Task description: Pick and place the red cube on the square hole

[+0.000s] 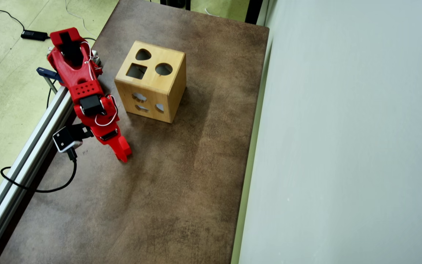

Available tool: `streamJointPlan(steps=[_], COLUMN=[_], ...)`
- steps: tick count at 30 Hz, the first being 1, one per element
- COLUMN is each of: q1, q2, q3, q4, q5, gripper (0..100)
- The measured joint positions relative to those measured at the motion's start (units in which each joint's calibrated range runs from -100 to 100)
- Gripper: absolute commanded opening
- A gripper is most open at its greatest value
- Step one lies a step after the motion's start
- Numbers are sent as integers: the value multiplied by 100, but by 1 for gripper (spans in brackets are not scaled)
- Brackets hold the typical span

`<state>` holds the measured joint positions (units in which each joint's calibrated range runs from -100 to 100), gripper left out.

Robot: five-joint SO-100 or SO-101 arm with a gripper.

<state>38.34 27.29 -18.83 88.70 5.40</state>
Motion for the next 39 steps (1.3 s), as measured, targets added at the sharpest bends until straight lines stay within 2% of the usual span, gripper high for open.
streamJointPlan(steps=[26,39], q1=[-43,-57], q2=[1407,1881], q3=[0,0], q4=[-105,-557], q5=[39,34], gripper=[54,54])
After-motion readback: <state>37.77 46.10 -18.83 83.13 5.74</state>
